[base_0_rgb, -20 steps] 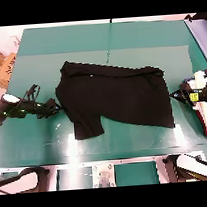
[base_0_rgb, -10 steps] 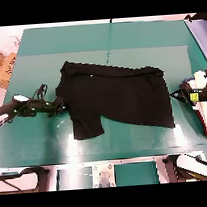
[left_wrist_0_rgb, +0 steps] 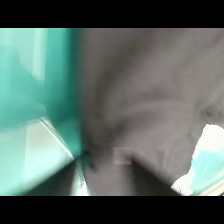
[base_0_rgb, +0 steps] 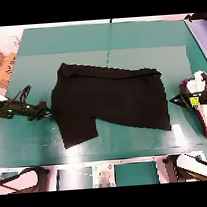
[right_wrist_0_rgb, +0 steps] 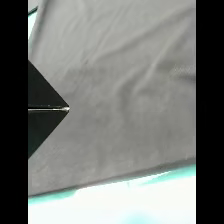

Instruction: Fold the shirts.

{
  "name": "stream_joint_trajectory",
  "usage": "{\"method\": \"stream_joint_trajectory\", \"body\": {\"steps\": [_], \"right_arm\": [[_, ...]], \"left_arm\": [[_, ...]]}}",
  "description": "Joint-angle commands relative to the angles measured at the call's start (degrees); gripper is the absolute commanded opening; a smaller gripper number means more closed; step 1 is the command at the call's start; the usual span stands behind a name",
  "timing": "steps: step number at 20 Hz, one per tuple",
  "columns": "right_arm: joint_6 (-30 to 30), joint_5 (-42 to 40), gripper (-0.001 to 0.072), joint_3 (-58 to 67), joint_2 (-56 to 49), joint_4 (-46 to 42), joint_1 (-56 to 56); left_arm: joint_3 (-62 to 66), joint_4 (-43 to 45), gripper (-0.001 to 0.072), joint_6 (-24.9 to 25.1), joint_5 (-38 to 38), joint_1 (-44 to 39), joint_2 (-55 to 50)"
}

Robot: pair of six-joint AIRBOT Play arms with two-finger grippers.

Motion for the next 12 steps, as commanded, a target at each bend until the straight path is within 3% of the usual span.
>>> {"method": "stream_joint_trajectory", "body": {"steps": [1,7,12], "right_arm": [[3.0,3.5,0.0014,0.0,0.4,-6.5,-0.8],[0.7,6.2,0.0013,-0.6,0.8,-7.0,-12.6],[-7.1,6.3,0.0019,-4.9,0.3,-6.8,-14.4]], "left_arm": [[0.2,0.9,0.0513,-0.1,-1.7,0.9,1.1],[0.2,1.1,0.0513,1.5,5.7,2.2,-1.0],[0.2,-12.2,0.0512,12.4,5.8,2.2,-9.4]]}}
